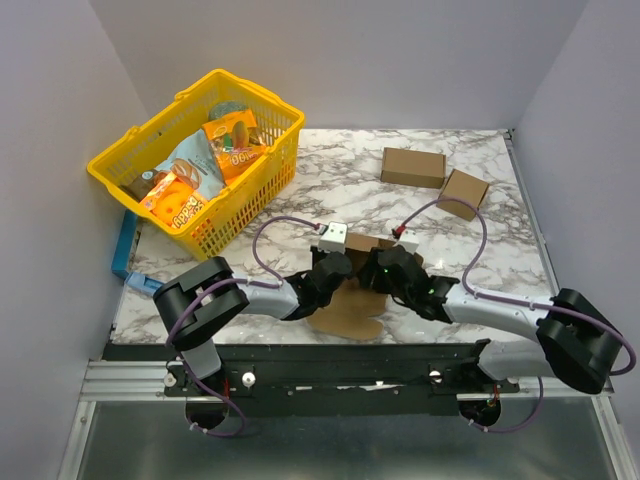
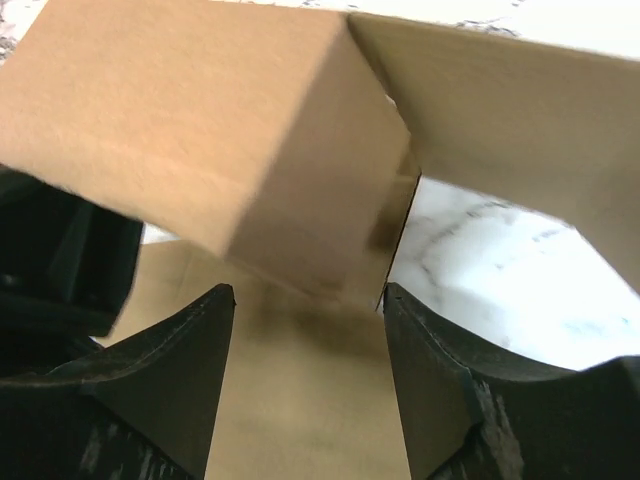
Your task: Fold the paper box
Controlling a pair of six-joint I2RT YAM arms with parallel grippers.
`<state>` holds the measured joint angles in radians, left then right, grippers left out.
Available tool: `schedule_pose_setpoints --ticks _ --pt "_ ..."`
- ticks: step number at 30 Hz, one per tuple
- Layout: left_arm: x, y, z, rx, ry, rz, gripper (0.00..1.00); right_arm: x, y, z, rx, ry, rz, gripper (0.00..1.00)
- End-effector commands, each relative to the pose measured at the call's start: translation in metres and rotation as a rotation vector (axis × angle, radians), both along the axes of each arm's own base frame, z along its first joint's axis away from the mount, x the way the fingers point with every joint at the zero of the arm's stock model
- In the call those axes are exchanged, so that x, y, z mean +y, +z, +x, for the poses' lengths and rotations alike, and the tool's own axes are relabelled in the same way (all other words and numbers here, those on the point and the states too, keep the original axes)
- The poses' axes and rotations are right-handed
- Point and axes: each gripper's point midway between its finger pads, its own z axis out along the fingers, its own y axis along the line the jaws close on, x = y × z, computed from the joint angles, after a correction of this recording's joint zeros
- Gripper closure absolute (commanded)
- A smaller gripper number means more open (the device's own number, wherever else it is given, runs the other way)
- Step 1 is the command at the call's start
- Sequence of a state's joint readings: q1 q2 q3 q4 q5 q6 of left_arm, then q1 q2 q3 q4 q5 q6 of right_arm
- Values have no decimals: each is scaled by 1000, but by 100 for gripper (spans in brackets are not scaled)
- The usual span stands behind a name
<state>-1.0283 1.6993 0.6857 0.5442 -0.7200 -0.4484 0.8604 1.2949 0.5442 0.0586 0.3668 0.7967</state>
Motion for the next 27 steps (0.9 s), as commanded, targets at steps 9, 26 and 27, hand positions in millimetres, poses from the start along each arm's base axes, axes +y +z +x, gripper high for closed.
schedule_pose_setpoints --ticks 9,26,27 --pt "3 -34 -17 96 -61 90 100 -54 -10 -16 -6 -153 -8 54" --pt "3 -30 -17 88 -65 84 100 -79 -31 1 79 -258 -78 77" --pt "2 -30 -17 88 -66 83 100 -72 -27 6 56 -242 -54 77"
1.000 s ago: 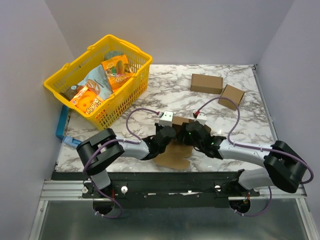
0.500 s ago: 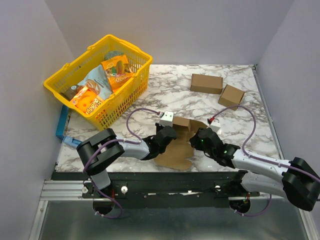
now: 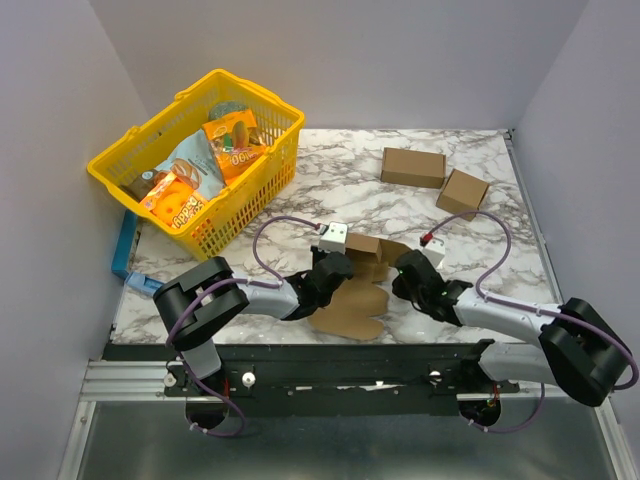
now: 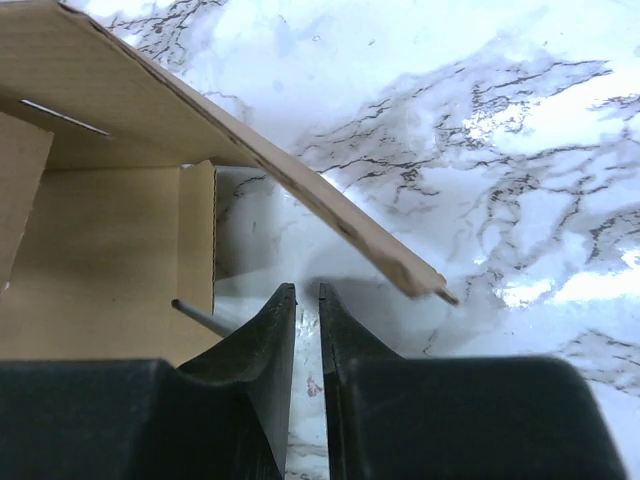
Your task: Fold the paper box
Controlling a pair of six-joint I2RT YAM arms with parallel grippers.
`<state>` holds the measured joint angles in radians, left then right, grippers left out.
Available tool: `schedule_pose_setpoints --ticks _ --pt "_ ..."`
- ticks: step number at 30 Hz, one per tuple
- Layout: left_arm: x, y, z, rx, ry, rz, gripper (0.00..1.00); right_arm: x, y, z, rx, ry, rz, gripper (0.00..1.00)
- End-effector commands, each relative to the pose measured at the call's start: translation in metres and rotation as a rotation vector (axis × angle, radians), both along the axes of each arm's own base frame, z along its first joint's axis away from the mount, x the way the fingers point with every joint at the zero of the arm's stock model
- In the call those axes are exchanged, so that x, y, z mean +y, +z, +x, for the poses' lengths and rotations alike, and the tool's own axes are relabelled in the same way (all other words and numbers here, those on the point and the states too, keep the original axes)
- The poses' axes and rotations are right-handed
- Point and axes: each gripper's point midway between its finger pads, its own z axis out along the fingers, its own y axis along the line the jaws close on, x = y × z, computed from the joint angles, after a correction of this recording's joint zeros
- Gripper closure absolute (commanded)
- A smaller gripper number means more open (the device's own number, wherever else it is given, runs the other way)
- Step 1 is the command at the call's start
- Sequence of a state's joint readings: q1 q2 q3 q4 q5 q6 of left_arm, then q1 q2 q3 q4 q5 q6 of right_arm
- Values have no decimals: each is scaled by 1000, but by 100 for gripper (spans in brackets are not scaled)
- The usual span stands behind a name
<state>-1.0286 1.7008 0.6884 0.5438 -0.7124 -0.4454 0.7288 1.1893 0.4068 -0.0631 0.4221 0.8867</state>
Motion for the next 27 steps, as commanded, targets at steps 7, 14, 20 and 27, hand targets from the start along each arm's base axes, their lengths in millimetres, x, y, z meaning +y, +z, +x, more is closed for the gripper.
schedule_pose_setpoints --ticks 7,14,20,27 --pt "4 -31 -16 88 -60 87 100 47 39 32 -158 143 132 78" --pt "1 -31 -17 90 -69 85 100 65 43 35 -181 211 182 78" --pt "0 -30 -17 89 -70 82 100 79 35 37 -148 246 198 78" --pt "0 -31 -17 90 -70 82 100 70 5 32 -22 194 131 82"
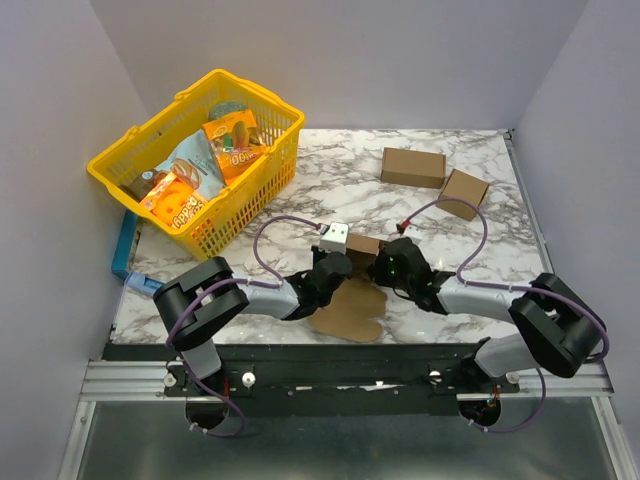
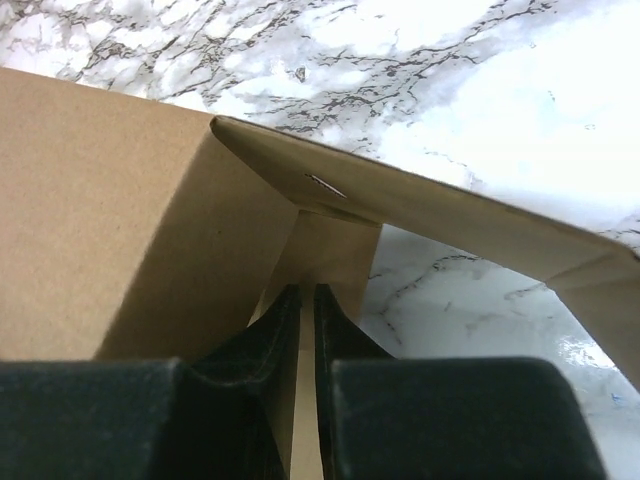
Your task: Fold the paper box
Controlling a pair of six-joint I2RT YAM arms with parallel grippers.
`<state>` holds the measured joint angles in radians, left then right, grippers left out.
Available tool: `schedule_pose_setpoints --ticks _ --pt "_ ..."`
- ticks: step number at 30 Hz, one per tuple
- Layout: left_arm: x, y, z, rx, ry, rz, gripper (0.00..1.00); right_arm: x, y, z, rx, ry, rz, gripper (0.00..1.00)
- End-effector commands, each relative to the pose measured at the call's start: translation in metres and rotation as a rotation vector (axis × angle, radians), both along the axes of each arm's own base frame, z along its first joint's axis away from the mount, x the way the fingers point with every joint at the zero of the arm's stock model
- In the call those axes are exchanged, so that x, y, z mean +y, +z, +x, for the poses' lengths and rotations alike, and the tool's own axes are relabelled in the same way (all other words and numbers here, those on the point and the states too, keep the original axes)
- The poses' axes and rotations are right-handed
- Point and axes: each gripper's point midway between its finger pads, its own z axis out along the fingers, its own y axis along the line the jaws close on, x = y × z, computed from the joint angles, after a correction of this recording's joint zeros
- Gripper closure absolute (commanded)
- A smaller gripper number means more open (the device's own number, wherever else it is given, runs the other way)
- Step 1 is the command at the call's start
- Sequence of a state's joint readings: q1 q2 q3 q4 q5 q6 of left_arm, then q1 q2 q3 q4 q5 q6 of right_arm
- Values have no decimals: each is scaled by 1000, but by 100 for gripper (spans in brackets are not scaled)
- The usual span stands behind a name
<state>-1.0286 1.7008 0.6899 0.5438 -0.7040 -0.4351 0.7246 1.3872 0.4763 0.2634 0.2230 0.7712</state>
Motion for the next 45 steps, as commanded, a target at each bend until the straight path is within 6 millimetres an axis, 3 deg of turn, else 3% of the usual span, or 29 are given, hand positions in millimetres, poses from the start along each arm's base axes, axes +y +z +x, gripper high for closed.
schedule_pose_setpoints --ticks 1,7,12,16,18,20,21,24,27,28,30,31,32,34,35,39,41,45 --pt "1 -31 -16 89 -58 75 100 -1 -14 -1 81 -34 -26 83" --pt "1 -30 -16 89 -58 74 100 -5 -48 -19 204 -51 -51 85" --pt "2 -29 -16 87 -56 76 100 -11 -58 -29 236 -68 -79 85" --pt "3 -32 -16 93 -52 87 100 -5 -26 -20 135 10 -79 79" --pt "6 -30 -14 87 -42 101 100 -1 -1 -22 99 64 -69 68" --pt "9 -27 -12 73 -34 112 100 -5 6 -33 113 103 -78 60" --pt "10 -24 -11 67 -31 114 100 -11 14 -43 113 112 -69 49" --pt "17 -21 -8 59 -18 128 100 -18 24 -68 130 168 -41 38" --pt "25 -19 -4 54 -5 136 100 -35 23 -88 179 161 -58 36" --pt "26 -19 -4 51 -3 142 100 -36 40 -87 144 151 -28 36" --pt "30 -18 -4 43 -2 158 100 -48 55 -86 124 122 -65 35" --pt "30 -17 -3 40 -5 152 100 -52 65 -82 96 119 -87 35" --pt "30 -17 -4 42 -8 148 100 -56 93 -65 44 81 -83 36" --pt "29 -16 -4 41 -18 136 100 -68 110 -49 30 72 -122 44" --pt "28 -16 -4 43 -20 134 100 -78 121 -31 30 34 -110 46" --pt "27 -17 -5 45 -23 130 100 -107 140 15 -9 -56 -143 49" --pt "26 -17 -5 48 -26 129 100 -127 133 31 4 -106 -157 49" --pt "26 -15 -5 48 -27 124 100 -141 91 53 71 -116 -190 49"
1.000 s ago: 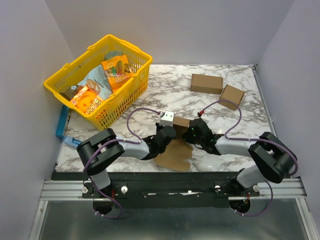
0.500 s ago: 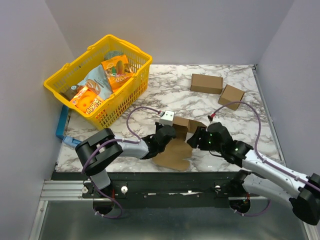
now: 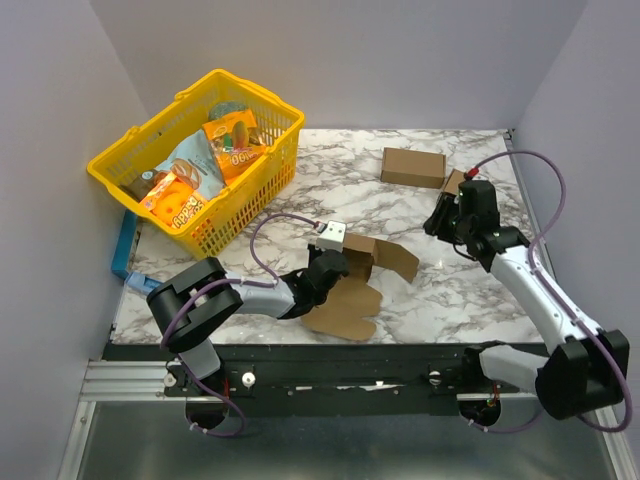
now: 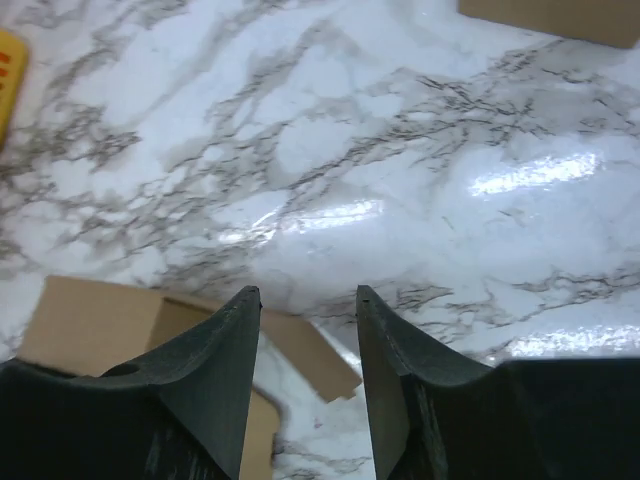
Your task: Fold the paper box
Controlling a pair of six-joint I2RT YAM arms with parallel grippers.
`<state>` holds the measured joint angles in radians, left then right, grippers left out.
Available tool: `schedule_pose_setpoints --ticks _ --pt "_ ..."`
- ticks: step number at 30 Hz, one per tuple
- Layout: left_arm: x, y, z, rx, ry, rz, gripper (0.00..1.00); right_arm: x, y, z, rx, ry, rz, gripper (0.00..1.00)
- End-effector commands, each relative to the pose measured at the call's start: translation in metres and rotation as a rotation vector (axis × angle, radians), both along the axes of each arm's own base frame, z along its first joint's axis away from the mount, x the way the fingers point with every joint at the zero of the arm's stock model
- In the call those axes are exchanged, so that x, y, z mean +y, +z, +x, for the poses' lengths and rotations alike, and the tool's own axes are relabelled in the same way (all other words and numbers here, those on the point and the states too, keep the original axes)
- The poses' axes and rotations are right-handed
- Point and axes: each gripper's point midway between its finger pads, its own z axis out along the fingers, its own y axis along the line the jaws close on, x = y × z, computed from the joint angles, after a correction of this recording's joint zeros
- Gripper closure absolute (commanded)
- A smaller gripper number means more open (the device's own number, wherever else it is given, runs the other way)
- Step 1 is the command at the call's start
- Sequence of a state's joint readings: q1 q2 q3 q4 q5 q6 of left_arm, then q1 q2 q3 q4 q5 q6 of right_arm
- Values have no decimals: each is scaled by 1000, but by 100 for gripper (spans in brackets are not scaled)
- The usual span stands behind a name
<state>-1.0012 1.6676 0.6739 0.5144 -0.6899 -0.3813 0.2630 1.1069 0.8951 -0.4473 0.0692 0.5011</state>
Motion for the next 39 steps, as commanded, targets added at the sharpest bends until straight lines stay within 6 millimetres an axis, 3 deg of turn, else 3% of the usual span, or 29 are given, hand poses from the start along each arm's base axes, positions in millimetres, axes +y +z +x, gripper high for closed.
schedule_pose_setpoints --ticks 1,3,5,8,20,29,35,39 --pt "12 -18 -9 53 -22 70 100 -6 -58 5 124 80 -55 49" --pt "11 -18 -8 54 -24 70 100 15 -70 5 122 212 -12 49" --pt "11 -18 -8 55 -24 71 100 30 -92 -9 162 317 4 49" --pt "11 -18 -8 54 -22 67 100 47 -99 -22 158 416 24 48" --pt "8 -20 -9 61 -30 69 100 97 -97 -52 133 663 86 48" --pt "7 -20 -9 65 -34 64 100 115 -103 -69 131 709 81 43" --pt "7 -20 -9 65 -34 64 100 123 -102 -63 49 695 80 36" --pt "7 -20 -9 65 -34 64 100 127 -92 -49 -48 682 71 35"
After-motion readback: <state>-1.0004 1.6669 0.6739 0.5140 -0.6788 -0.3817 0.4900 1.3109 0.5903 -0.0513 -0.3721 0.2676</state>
